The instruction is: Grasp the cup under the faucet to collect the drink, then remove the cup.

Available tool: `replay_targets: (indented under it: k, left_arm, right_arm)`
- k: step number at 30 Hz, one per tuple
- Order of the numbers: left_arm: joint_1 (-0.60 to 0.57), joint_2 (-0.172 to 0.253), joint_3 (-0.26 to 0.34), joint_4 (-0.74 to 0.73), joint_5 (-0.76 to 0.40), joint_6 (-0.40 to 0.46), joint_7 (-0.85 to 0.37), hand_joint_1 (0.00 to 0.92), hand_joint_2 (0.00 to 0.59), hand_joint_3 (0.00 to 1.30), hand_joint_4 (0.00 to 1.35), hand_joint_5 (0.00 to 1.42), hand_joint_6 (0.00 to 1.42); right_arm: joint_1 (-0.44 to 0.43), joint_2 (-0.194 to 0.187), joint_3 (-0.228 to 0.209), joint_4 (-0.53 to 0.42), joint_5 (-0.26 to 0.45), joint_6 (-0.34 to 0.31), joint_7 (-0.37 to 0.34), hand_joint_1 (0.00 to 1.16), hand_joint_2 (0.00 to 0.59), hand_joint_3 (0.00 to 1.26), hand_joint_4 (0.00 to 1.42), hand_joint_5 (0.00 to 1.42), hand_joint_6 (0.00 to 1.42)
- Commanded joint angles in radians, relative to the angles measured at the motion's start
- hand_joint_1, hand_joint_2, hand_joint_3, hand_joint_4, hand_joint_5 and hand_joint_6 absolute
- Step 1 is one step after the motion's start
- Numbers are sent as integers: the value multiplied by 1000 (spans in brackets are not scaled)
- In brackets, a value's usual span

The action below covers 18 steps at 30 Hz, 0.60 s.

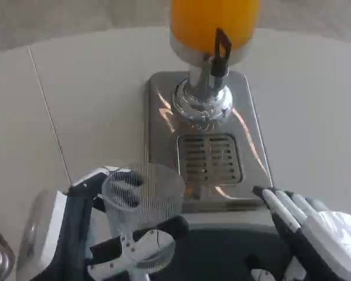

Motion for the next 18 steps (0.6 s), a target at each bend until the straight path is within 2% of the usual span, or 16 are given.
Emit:
replay_targets:
  k: [1, 18]
  left_arm:
    - [-8, -3, 5, -13, 2, -15, 13, 699, 0, 929, 1115, 1309, 1424]
    - [-31, -2, 9, 3, -4, -11, 8, 699, 0, 929, 1115, 1309, 1424]
  right_arm:
    - [-10, 7, 4, 12, -6, 14, 16, 273, 461, 0, 0, 0, 0]
    - [-39, 17, 16, 23, -13, 34, 31, 273, 461, 0, 0, 0, 0]
